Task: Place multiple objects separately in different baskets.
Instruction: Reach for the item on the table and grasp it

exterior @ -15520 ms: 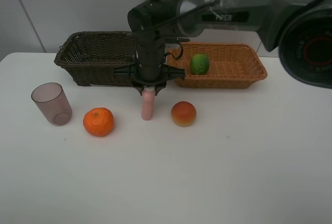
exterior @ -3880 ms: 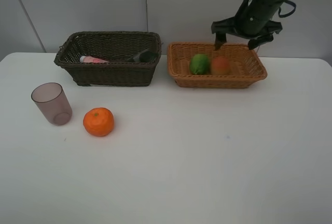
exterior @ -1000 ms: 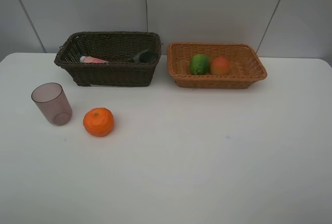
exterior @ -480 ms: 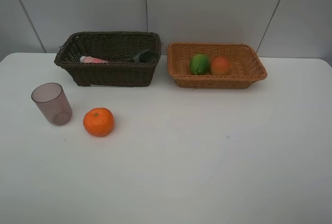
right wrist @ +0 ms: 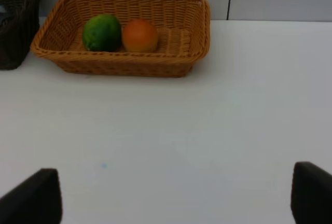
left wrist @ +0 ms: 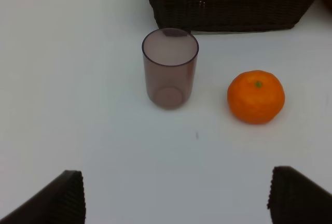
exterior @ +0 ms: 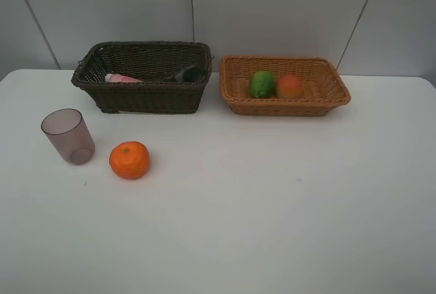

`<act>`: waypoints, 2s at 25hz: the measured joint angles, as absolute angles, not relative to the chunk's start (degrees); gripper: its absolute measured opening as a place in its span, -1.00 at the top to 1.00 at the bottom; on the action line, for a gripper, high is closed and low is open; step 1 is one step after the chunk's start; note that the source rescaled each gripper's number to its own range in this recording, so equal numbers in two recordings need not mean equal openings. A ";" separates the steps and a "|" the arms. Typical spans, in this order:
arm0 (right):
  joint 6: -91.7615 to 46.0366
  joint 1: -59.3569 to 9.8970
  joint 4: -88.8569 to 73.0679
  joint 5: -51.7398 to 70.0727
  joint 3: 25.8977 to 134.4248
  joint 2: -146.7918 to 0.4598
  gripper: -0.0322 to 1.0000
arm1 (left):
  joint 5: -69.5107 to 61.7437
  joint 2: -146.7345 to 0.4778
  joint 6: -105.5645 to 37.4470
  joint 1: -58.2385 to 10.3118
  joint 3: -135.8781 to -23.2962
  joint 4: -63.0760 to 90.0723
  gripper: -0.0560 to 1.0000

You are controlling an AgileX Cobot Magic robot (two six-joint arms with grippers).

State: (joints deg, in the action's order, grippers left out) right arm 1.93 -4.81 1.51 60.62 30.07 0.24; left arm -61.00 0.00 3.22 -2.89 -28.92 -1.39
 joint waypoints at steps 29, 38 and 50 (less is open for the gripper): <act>1.97 -4.81 1.51 60.62 30.07 0.24 -0.88 | -41.96 -88.46 2.29 -12.75 -54.63 -9.09 -0.84; 1.97 -4.81 1.51 60.62 30.07 0.24 -0.88 | -35.81 -95.75 2.60 -14.27 -55.12 -9.33 -0.84; 1.97 -4.81 1.51 60.62 30.07 0.24 -0.88 | -32.73 -100.68 2.60 -14.27 -55.12 -12.54 -0.84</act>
State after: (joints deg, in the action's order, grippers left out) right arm 1.97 -4.81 1.51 60.62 30.07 0.24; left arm -32.73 -100.68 2.60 -14.27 -55.12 -12.54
